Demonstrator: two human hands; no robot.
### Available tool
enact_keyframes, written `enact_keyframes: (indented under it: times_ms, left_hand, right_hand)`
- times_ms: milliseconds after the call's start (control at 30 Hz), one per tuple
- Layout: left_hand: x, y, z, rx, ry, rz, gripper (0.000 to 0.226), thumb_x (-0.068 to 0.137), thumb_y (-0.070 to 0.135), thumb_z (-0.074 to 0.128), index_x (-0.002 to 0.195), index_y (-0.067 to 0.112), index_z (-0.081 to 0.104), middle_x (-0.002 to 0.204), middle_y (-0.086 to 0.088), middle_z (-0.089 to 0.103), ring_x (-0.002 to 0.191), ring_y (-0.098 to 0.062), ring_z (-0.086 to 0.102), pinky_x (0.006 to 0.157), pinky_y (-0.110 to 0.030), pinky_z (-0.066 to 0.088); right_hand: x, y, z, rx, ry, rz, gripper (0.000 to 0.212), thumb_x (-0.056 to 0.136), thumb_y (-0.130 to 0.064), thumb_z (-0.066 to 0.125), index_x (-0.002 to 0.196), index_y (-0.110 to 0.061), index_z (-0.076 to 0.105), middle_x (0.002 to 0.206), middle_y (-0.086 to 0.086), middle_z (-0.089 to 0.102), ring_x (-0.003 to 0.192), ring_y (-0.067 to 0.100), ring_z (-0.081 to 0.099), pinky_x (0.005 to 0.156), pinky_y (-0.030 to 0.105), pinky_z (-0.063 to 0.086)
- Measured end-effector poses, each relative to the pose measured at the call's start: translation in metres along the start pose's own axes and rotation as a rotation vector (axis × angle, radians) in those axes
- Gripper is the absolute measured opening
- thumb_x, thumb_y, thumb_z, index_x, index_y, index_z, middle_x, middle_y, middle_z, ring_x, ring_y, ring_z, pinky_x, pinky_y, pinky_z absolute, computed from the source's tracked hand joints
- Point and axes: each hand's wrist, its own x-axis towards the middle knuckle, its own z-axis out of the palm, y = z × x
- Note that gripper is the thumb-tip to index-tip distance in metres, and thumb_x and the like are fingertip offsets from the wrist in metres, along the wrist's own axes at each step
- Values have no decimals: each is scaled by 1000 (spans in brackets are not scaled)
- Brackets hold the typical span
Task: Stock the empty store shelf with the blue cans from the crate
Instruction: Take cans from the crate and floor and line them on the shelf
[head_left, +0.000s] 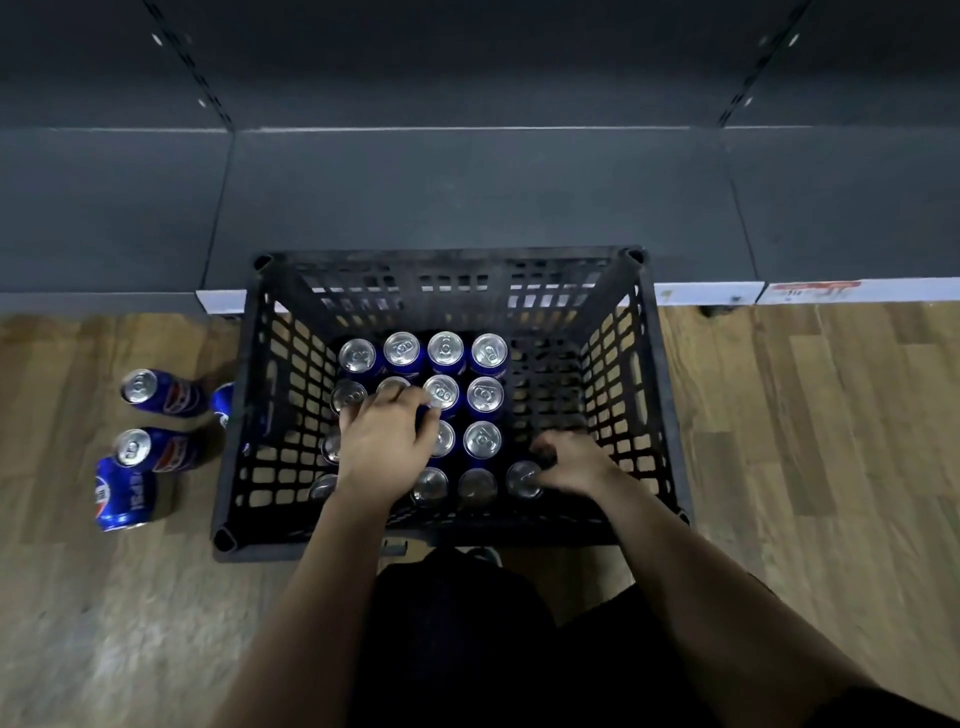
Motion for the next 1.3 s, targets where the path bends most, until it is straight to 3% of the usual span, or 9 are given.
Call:
enact_keyframes:
  times_ms: [233, 400, 500, 633, 700, 900, 1000, 1133, 1300]
  left_hand:
    - [11, -6, 17, -14, 35, -3, 25, 94, 32, 50, 112, 19, 62, 110, -2, 63, 102, -27, 55, 97, -43, 31]
    - [17, -7, 12, -3, 53, -9, 27, 94, 33, 50, 113, 19, 63, 109, -3, 63, 99, -26, 58, 94, -42, 31]
    - [21, -8, 9, -4, 56, -21, 29, 94, 35, 47, 114, 21, 62, 109, -2, 63, 100, -25, 58, 95, -42, 30]
    - [26, -8, 11, -6, 57, -13, 29, 94, 35, 47, 115, 22, 62, 111, -2, 62, 101, -24, 57, 94, -40, 30]
    - [27, -8, 15, -13, 55, -13, 27, 94, 35, 48, 113, 21, 62, 110, -1, 62, 100, -24, 57, 94, -41, 31]
    - [26, -7, 25, -28, 58, 19, 23, 93, 33, 51, 108, 20, 64, 104, 0, 63, 96, -23, 59, 92, -42, 32]
    - [27, -8, 25, -34, 76, 15, 23, 92, 33, 52, 106, 20, 64, 104, 0, 64, 96, -23, 59, 92, -42, 34]
    - [26, -10, 22, -20, 78, 7, 26, 93, 34, 51, 111, 20, 63, 109, 0, 63, 100, -22, 58, 94, -43, 33]
    - [24, -10, 18, -13, 79, -5, 27, 94, 35, 49, 112, 20, 63, 110, 0, 63, 100, -22, 58, 93, -41, 30]
  right_hand:
    - [33, 7, 9, -97, -116, 31, 65, 78, -38, 77, 135, -21, 51, 135, 6, 55, 119, 24, 55, 99, 32, 46]
    - [40, 9, 14, -49, -161, 73, 65, 78, -40, 77, 133, -25, 48, 130, 4, 55, 108, 23, 57, 86, 36, 54]
    - [43, 7, 15, 3, -208, 72, 68, 79, -38, 77, 138, -29, 44, 135, 5, 51, 110, 22, 55, 81, 33, 51]
    - [47, 5, 20, 7, -318, 45, 72, 84, -31, 72, 146, -36, 35, 150, 6, 37, 130, 27, 43, 100, 34, 40]
    - [48, 6, 22, -6, -340, 35, 75, 82, -25, 74, 146, -35, 35, 149, 4, 37, 130, 28, 42, 106, 38, 39]
    - [54, 10, 26, 8, -307, 4, 79, 73, -8, 81, 137, -35, 44, 140, 4, 45, 121, 27, 50, 98, 39, 48]
    - [55, 13, 29, -6, -233, -31, 67, 76, -4, 75, 130, -33, 47, 131, 7, 51, 109, 25, 56, 83, 31, 49]
    - [56, 11, 26, -146, -79, -89, 58, 72, -15, 76, 120, -38, 51, 127, 7, 57, 105, 25, 59, 87, 32, 51]
    - [49, 3, 19, -171, -36, -100, 68, 70, -20, 79, 130, -33, 48, 132, 7, 58, 116, 25, 57, 93, 28, 48]
